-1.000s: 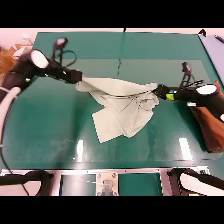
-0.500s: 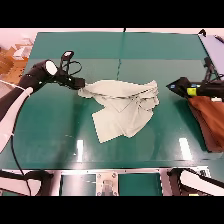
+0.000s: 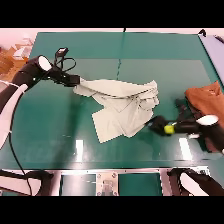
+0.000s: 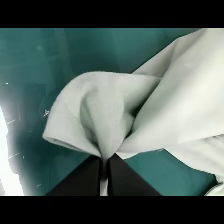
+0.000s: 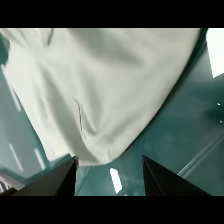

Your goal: Fold the shirts.

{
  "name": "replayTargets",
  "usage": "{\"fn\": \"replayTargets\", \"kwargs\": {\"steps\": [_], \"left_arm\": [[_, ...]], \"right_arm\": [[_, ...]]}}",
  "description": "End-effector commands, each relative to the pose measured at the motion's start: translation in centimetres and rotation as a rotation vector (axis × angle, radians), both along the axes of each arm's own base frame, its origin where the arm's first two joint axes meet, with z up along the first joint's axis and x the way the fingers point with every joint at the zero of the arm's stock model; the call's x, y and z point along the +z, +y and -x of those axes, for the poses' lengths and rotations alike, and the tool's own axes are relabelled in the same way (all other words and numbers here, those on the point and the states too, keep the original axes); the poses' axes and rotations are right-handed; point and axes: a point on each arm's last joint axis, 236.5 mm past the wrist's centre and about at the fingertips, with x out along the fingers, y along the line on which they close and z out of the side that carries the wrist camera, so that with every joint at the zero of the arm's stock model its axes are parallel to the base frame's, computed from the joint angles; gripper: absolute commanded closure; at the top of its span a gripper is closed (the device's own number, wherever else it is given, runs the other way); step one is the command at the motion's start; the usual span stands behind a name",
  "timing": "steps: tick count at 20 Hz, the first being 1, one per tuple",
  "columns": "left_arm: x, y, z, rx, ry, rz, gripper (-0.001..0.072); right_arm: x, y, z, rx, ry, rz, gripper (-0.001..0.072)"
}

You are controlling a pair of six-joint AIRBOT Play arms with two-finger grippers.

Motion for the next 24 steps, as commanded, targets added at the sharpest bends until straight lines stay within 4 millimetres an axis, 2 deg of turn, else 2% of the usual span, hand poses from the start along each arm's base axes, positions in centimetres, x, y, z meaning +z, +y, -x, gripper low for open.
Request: {"fn": "replayTargets", "kwargs": {"steps": [1,3,6,7,8,10,12,13,14,16,17,19,20,22,24], "left_arm": [[0.1,0.2,0.3,-0.013,0.016,-0.004,0.0678],[-0.2,0.2,0.8,-0.025,0.035,-0.010,0.0678],[-0.2,0.2,1.0,-0.036,0.037,-0.015,0.0678],[-0.3,0.2,1.1,-0.040,0.042,-0.016,0.0678],[-0.4,0.2,1.2,-0.048,0.046,-0.019,0.0678],[-0.5,0.4,1.5,-0.056,0.057,-0.035,0.0678],[0.1,1.0,1.8,-0.077,0.069,-0.073,0.0678],[1.1,1.4,1.9,-0.092,0.072,-0.096,0.0678],[2.5,1.9,1.9,-0.100,0.069,-0.122,0.0678],[6.3,4.2,1.9,-0.053,0.051,-0.151,0.0679],[8.4,5.9,1.9,0.002,0.035,-0.135,0.0679],[13.3,9.2,2.6,0.142,-0.016,-0.032,0.0679],[16.2,9.4,3.3,0.171,-0.054,0.068,0.0679],[23.7,8.9,5.1,0.195,-0.179,0.299,0.0678],[32.3,8.0,7.6,0.187,-0.357,0.515,0.0678]], "right_arm": [[-3.3,4.7,2.2,-0.030,0.039,-0.009,0.0235],[-4.3,6.5,2.1,-0.047,0.056,0.001,0.0235],[-5.4,7.5,1.4,-0.037,0.079,0.023,0.0241],[-5.3,7.7,0.7,-0.033,0.067,0.026,0.0305],[-4.8,7.7,-0.2,-0.022,0.027,0.032,0.0527],[-3.5,7.8,-2.1,-0.014,-0.034,0.034,0.0694],[-1.4,7.8,-3.9,0.027,-0.111,0.043,0.0696],[0.4,7.7,-5.0,0.051,-0.154,0.032,0.0696],[2.7,7.4,-6.3,0.066,-0.206,0.021,0.0696],[9.6,5.9,-9.5,0.083,-0.341,-0.010,0.0696],[14.3,4.9,-10.9,0.089,-0.426,-0.032,0.0697],[24.0,3.1,-12.5,0.116,-0.613,-0.047,0.0697],[28.7,2.5,-12.8,0.129,-0.702,-0.043,0.0697],[38.0,1.5,-12.5,0.121,-0.892,-0.010,0.0696],[46.8,0.5,-10.8,0.078,-1.085,0.034,0.0697]]}}
